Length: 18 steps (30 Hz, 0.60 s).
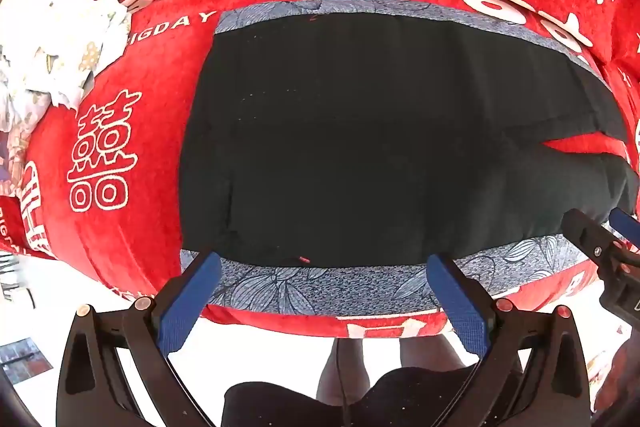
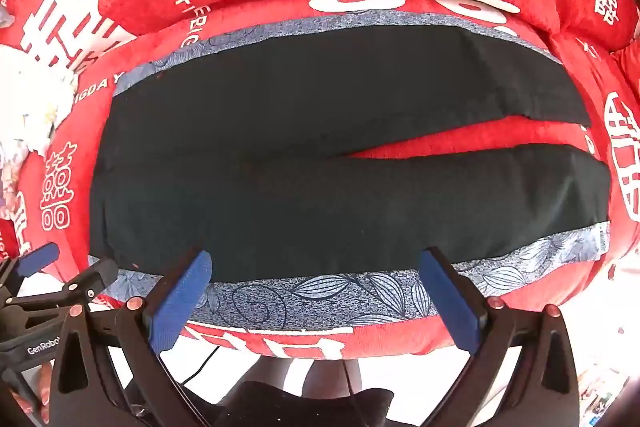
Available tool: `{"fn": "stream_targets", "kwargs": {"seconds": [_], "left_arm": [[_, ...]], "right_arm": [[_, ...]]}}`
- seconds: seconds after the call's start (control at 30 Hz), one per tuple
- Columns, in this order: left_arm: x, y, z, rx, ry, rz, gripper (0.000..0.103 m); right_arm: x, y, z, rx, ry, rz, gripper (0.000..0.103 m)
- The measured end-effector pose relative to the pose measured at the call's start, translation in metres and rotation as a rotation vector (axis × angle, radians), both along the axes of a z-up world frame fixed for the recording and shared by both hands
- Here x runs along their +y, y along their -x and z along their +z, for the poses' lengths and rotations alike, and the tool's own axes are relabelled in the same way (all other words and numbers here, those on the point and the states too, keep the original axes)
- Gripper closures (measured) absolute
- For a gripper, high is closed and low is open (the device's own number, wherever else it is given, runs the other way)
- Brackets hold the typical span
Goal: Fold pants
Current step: 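Position both grippers open over the waistband of the black trousers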
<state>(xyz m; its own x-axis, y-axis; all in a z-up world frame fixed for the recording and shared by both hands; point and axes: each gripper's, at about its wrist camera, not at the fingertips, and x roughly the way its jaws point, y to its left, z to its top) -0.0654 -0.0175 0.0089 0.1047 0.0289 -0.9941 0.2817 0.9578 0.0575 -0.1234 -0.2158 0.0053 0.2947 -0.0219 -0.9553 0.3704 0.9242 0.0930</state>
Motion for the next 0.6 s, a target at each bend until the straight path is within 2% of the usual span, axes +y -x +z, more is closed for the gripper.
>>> {"fn": "stream_targets", "kwargs": {"seconds": [0.4, 0.6], "left_arm": [[0.0046, 0.0014, -0.0023, 0.003, -0.007, 0.0, 0.0], [0.005, 0.0019, -0.0042, 0.006, -0.009, -0.003, 0.0]], "right_arm": [[0.0028, -0.0026, 0.0012, -0.003, 0.021, -0.005, 0.0], [0.0032, 0.0011, -0.004, 0.01, -0.006, -0.007, 0.0]]}}
